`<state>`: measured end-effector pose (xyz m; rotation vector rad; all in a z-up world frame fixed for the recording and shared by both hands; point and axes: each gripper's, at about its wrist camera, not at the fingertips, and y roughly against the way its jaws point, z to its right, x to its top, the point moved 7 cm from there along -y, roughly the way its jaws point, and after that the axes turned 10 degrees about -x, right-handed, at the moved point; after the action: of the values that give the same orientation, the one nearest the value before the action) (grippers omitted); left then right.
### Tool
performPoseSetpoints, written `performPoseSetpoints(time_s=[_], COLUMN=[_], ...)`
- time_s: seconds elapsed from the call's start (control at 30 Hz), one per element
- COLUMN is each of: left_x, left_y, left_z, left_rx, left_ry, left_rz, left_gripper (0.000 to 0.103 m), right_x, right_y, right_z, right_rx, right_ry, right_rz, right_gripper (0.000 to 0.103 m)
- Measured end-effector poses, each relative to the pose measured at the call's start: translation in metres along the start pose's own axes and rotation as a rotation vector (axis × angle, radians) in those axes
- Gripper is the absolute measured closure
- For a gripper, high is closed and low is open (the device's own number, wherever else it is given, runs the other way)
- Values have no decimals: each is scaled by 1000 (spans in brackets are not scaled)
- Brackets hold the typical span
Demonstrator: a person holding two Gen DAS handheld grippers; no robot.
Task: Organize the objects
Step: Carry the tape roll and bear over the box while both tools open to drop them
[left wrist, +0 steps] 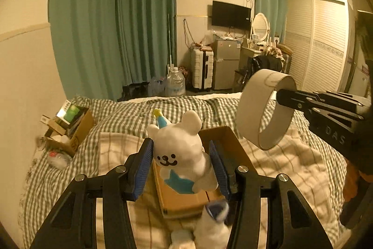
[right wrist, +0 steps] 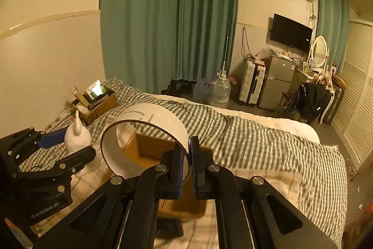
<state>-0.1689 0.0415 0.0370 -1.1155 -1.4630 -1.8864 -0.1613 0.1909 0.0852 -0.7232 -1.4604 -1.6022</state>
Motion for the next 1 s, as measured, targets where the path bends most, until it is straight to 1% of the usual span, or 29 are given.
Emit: performPoseSetpoints(time_s=[0.03, 0.1, 0.2, 0.3, 0.37, 0.47, 0.53, 0.6, 0.67, 0.7, 0.73, 0.77, 0.8, 0.83, 0.87, 0.9, 0.93, 0.97, 1.0], left_x=[3, 1, -9, -28, -39, -51, -57, -62, -63, -63, -62, -61, -60, -59, -57, -56, -55, -53, -52], left_y=[-15, -36, -74, -109, -126, -147, -156, -161, -164, -163, -160, -157, -154, -147, -142, -135, -127, -119, -109], left_z=[-5, -10, -17, -16, -16, -14, -15, -17, -19, -20, -21, -22, -23, -23, -23, -22, -22, -21, -21], left_rx=[7, -4, -21, -35, -41, -40, -30, -30, -33, -35, -38, -37, -34, -27, -20, -14, -7, 1, 7], left_ry=[7, 17, 39, 18, 5, -13, -26, -23, -7, 1, 10, 15, 16, 11, 2, -5, -10, -15, -18], left_rz=[-16, -41, -93, -150, -168, -195, -210, -220, -230, -230, -226, -225, -227, -232, -230, -227, -228, -230, -226], left_gripper=[52, 52, 52, 52, 52, 52, 52, 52, 51, 49, 43, 38, 26, 22, 22, 22, 20, 18, 11], right_x=[1, 0, -15, -44, -67, -88, -95, -99, -102, -102, -101, -101, -101, -97, -95, -92, -91, -88, -85], right_y=[-8, -32, -77, -122, -149, -177, -188, -195, -196, -195, -194, -192, -190, -182, -176, -169, -163, -152, -145], right_z=[0, 2, 1, 1, 0, 2, 1, 0, -1, -2, -3, -2, 0, 2, 3, 5, 7, 11, 13], right_rx=[-3, -13, -11, -1, -6, 40, 36, 38, 77, 90, 88, 70, 50, 24, 21, 27, 34, 39, 38], right_ry=[3, 11, 8, -1, 4, -37, -25, -18, -27, -26, -23, -17, -14, -18, -25, -38, -55, -78, -85], right_rz=[-5, -24, -78, -149, -186, -230, -242, -246, -261, -265, -267, -268, -268, -246, -231, -222, -223, -224, -220], right_gripper=[98, 98, 98, 98, 99, 99, 99, 99, 99, 95, 79, 65, 43, 40, 40, 38, 34, 33, 29])
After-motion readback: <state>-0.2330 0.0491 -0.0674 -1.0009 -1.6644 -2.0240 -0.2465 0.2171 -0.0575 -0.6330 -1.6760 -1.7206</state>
